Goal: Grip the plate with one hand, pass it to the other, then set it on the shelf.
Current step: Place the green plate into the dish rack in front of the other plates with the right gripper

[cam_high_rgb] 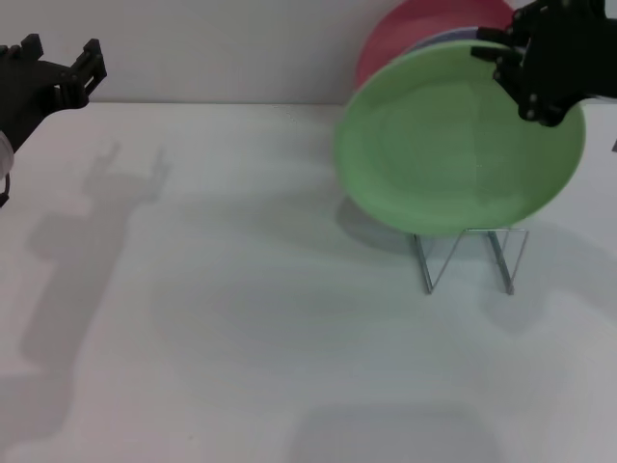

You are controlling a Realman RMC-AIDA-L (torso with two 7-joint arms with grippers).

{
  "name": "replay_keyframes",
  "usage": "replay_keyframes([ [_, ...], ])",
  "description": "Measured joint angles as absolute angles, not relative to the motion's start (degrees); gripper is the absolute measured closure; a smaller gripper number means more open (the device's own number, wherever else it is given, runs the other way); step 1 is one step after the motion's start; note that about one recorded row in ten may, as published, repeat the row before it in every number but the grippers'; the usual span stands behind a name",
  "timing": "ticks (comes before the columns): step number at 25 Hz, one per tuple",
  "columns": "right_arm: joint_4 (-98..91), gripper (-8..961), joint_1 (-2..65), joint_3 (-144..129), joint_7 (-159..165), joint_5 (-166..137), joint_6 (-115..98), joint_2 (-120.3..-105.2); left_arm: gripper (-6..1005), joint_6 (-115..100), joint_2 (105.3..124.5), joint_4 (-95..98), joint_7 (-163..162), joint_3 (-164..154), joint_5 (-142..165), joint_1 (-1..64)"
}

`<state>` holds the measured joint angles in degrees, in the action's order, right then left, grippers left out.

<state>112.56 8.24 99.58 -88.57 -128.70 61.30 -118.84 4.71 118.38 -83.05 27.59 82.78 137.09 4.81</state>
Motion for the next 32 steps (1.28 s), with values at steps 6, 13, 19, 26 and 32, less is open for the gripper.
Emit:
replay_keyframes([
  [6,112.56,823,7.12,99.91,-88.96,-128.92,61.70,-118.95,340,4.84,118.39,-82.71,27.60,82.57,137.05,5.52],
  [13,113.62,810,3.47,95.74,-87.14,-135.99,60.10,-119.38,341,4.84,118.34,-82.25,27.60,82.33,137.02,6.09],
  [19,116.37,729,2.45,93.68,-83.14,-137.94,62.52,-119.31,341,4.84,118.22,-82.25,27.62,82.26,137.02,6.16],
  [26,116.54,466,3.66,89.25,-77.94,-139.86,63.75,-119.24,341,5.02,118.21,-82.16,27.72,82.26,137.02,6.24],
  [32,115.43,345,5.08,87.03,-75.61,-134.26,56.72,-119.30,342,5.15,118.21,-81.94,27.83,82.32,137.02,6.23],
])
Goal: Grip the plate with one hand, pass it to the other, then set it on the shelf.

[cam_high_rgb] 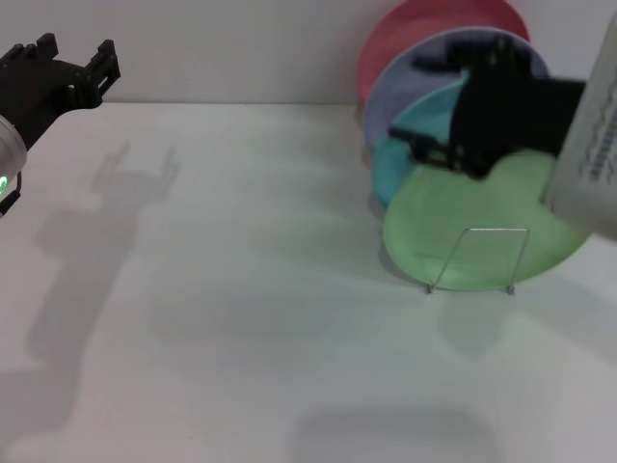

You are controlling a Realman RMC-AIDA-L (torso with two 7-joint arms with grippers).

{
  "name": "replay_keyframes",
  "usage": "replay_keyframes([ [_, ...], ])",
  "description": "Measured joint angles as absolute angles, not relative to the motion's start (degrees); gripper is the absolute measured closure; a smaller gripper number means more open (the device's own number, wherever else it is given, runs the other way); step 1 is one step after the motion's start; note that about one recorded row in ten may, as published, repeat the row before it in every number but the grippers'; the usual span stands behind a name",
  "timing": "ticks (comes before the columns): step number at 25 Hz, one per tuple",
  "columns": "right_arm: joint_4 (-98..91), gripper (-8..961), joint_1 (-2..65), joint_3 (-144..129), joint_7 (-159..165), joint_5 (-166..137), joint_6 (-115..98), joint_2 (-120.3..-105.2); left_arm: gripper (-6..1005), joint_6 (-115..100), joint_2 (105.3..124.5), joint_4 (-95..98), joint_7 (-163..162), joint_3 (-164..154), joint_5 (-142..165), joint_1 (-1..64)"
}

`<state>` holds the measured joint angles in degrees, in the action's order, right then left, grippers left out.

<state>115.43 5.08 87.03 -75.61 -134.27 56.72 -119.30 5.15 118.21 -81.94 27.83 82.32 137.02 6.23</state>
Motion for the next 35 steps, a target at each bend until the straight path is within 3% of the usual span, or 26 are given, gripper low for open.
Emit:
replay_keyframes([
  [9,106.47,335,-1.73,83.97,-89.58,-116.86,12.82,-119.26,343,3.57,118.21,-81.23,28.23,82.42,137.19,5.87],
  [12,103.82,335,-2.56,82.22,-94.89,-112.82,2.95,-119.31,344,3.52,118.21,-80.62,28.23,82.48,137.17,6.16],
  [16,93.59,336,-1.34,72.66,-95.19,-118.47,-29.91,-118.93,345,3.32,118.21,-79.21,28.18,82.59,137.14,6.98],
  [18,90.90,336,-0.98,70.95,-93.04,-122.34,-36.63,-118.91,345,3.31,118.21,-78.96,28.10,82.61,137.12,7.13],
  [20,77.61,336,-0.44,67.03,-76.50,-140.17,-64.58,-118.85,345,3.20,118.21,-78.67,27.97,82.67,137.11,7.30],
  [25,60.36,335,0.10,70.96,-52.00,-150.96,-86.47,-118.84,346,2.51,118.21,-77.55,27.83,82.71,137.10,7.65],
  [28,43.28,335,1.18,78.41,-20.44,-146.56,-103.39,-118.93,347,-0.47,118.21,-76.54,27.84,82.32,137.10,7.39],
  [35,13.87,335,7.22,92.72,29.15,-136.43,-107.14,-118.59,347,-17.19,118.23,-71.83,27.67,77.67,137.25,5.34],
])
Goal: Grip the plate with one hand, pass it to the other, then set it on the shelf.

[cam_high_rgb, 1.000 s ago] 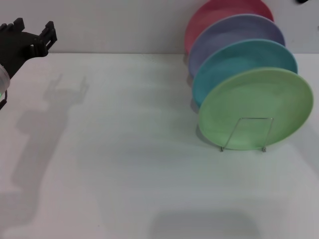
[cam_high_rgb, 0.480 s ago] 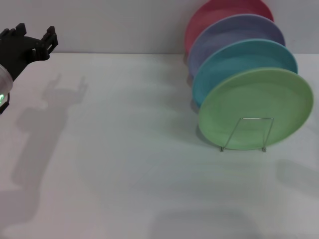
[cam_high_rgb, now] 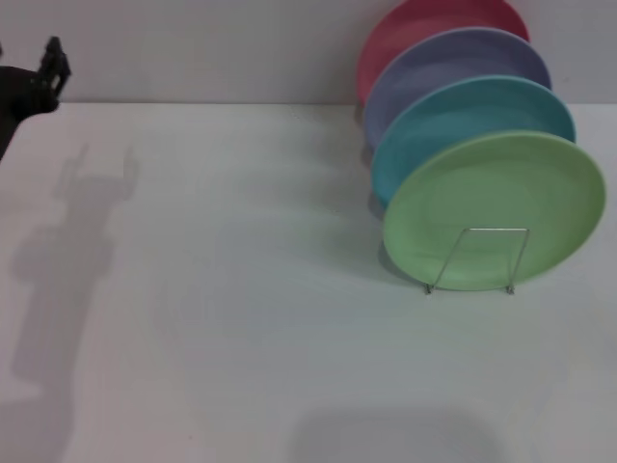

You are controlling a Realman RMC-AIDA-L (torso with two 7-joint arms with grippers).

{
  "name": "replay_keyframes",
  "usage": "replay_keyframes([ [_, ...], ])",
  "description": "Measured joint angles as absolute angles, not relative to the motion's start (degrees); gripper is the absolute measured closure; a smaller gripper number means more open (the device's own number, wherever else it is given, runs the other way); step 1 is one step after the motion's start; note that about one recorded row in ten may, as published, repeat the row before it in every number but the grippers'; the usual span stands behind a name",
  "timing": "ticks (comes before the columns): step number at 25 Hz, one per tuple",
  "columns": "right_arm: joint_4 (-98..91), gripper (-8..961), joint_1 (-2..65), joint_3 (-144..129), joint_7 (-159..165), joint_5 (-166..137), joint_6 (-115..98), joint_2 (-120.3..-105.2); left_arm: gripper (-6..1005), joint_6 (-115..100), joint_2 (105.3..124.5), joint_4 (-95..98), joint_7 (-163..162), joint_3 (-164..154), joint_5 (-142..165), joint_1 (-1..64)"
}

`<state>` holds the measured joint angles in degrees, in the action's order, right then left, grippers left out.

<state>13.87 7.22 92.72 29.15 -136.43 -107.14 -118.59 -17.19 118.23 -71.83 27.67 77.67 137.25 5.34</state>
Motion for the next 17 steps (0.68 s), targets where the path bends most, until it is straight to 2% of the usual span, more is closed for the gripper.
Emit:
replay_keyframes([
  [2,6.22,335,9.81,95.63,38.20,-136.16,-107.75,-118.41,347,-29.59,118.21,-66.02,27.53,73.62,137.81,5.72],
  [3,2.37,335,11.15,96.82,42.41,-136.08,-108.75,-118.49,347,-47.04,118.31,-56.37,26.21,69.06,139.10,7.86],
  [5,1.90,335,11.27,96.87,42.77,-136.08,-109.15,-118.61,347,-53.03,118.37,-52.54,25.28,67.63,139.53,8.89],
  [8,1.75,335,10.75,96.24,38.68,-136.39,-110.05,-118.72,347,-83.08,118.58,-28.05,10.13,62.86,139.93,17.32],
  [12,0.67,335,10.64,95.44,35.56,-136.43,-110.44,-118.78,347,-92.29,118.55,-19.24,3.20,64.15,139.56,20.30],
  [17,-0.79,335,10.55,89.84,29.09,-136.43,-112.39,-118.54,347,-90.05,118.43,-18.07,3.05,65.75,139.49,19.75],
])
